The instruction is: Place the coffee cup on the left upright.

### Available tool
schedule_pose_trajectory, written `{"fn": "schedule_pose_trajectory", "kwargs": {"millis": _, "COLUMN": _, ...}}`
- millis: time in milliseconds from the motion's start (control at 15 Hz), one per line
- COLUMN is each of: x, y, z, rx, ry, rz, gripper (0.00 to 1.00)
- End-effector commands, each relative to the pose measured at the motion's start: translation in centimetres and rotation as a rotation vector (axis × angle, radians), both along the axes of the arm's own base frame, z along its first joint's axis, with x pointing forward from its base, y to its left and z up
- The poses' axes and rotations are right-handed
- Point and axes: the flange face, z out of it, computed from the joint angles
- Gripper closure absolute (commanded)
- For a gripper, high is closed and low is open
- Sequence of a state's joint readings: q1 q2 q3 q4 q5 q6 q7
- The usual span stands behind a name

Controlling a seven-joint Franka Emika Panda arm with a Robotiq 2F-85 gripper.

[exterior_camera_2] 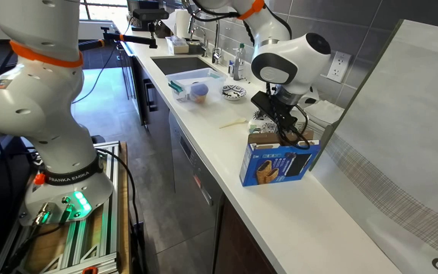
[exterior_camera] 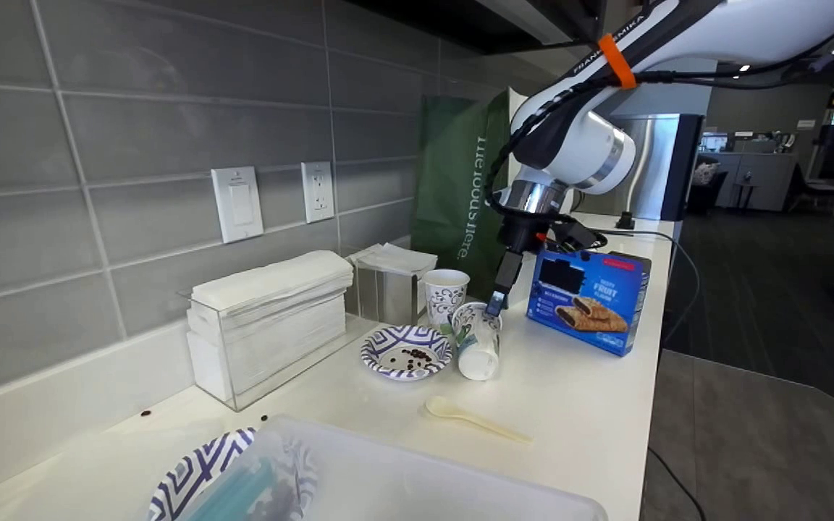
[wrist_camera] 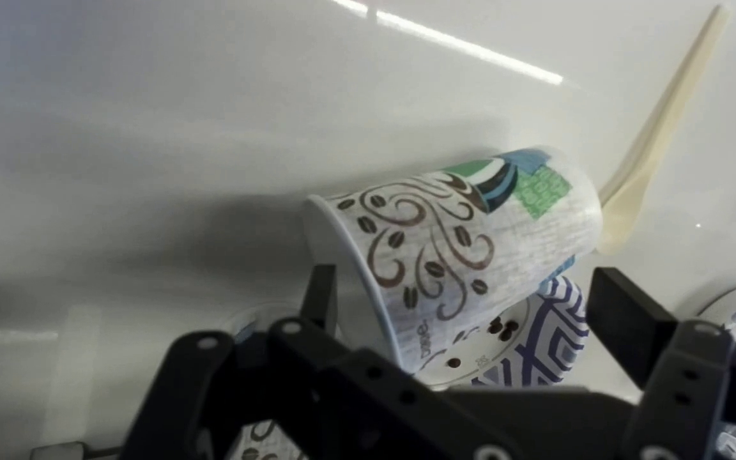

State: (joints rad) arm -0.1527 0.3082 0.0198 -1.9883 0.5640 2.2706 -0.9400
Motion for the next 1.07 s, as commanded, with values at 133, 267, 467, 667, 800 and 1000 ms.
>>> {"fn": "schedule_pose_trajectory", "kwargs": {"millis": 133, "x": 1.0, "y": 0.0, "z": -1.1, "rx": 0.07, "ry": -0.022, "rz": 0.015, "gripper": 0.0}}
{"fn": "schedule_pose_trajectory", "kwargs": {"millis": 267, "x": 1.0, "y": 0.4, "z": -1.3, "rx": 0.09, "ry": -0.016, "rz": 0.021, "gripper": 0.0}}
{"fn": "schedule_pose_trajectory", "kwargs": {"millis": 467, "x": 0.6, "y": 1.2, "z": -1.8, "rx": 0.1, "ry": 0.011, "rz": 0.039, "gripper": 0.3}}
{"fn": "schedule_pose_trajectory", "kwargs": {"millis": 667, "x": 0.5, "y": 1.7, "z": -1.3, "rx": 0.111, "ry": 0.023, "rz": 0.053, "gripper": 0.5}}
{"fn": "schedule_pose_trajectory", "kwargs": {"millis": 800, "x": 0.6, "y": 1.8, "z": -0.6, "rx": 0.118, "ry": 0.022, "rz": 0.052, "gripper": 0.64}}
{"fn": "schedule_pose_trajectory", "kwargs": {"millis": 1000, "x": 0.3, "y": 1.9, "z": 0.7, "rx": 0.111, "ry": 0.032, "rz": 0.054, "gripper": 0.88}}
